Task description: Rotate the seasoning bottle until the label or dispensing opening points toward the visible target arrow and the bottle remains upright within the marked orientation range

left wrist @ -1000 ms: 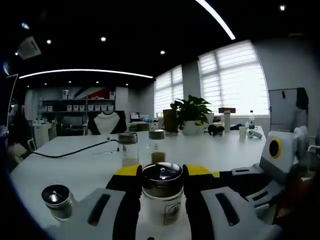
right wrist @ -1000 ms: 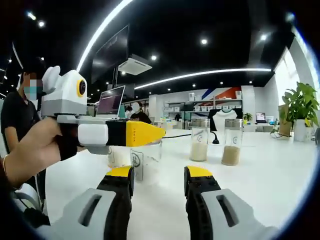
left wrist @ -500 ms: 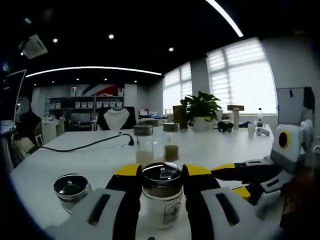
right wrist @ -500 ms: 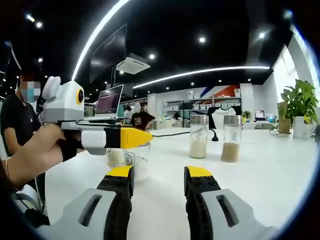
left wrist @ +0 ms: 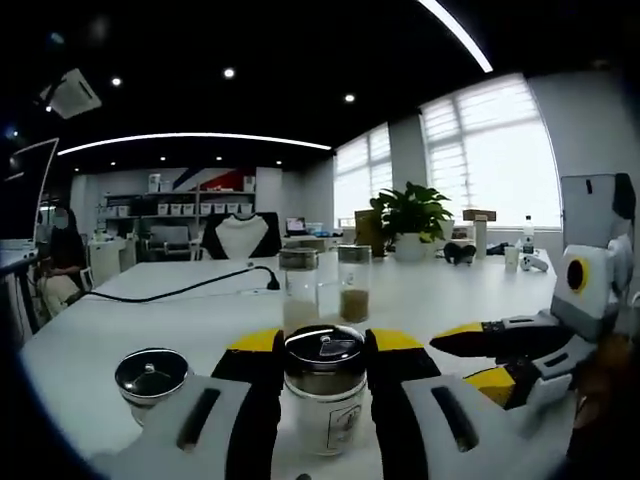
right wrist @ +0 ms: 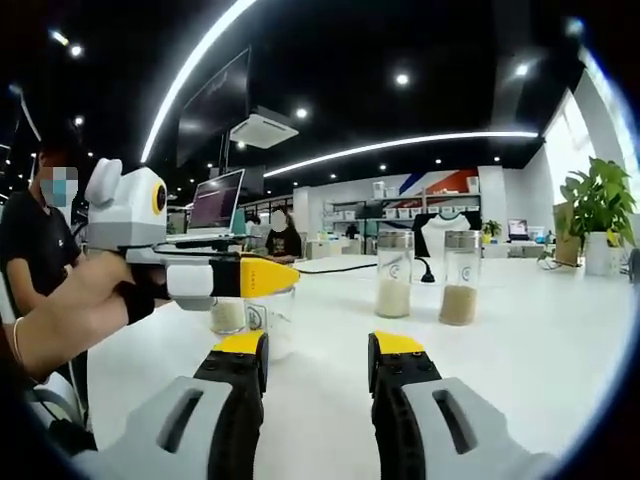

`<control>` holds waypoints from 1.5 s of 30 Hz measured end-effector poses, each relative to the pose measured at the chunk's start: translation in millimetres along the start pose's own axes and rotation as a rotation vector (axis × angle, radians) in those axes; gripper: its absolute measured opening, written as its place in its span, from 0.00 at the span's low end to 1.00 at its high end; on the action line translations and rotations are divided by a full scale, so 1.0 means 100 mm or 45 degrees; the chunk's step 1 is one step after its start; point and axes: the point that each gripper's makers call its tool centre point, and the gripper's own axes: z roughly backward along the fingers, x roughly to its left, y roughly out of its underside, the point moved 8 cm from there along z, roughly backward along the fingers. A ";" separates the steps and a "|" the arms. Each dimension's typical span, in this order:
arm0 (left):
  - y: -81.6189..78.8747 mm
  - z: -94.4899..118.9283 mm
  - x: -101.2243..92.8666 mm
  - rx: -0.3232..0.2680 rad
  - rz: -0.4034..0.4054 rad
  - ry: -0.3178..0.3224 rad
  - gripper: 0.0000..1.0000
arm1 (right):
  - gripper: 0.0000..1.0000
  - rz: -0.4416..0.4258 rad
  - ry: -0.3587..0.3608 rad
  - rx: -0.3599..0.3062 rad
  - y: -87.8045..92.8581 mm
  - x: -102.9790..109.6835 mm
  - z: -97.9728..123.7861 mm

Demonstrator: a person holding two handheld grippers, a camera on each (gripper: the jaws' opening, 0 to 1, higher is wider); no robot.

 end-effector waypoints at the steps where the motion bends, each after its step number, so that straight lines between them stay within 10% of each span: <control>1: 0.00 0.00 0.01 0.002 -0.003 -0.002 0.34 | 0.38 -0.002 0.002 -0.001 0.00 -0.01 0.00; 23: 0.08 -0.02 0.00 -0.014 -0.004 -0.004 0.34 | 0.39 -0.021 -0.017 0.021 0.01 0.00 -0.02; 28: -0.01 0.08 -0.03 -0.145 -0.072 -0.056 0.40 | 0.36 -0.031 0.004 -0.004 0.00 -0.01 0.01; 45: -0.12 0.43 -0.09 -0.034 -0.192 -0.090 0.50 | 0.40 -0.021 0.006 0.012 -0.06 -0.05 0.06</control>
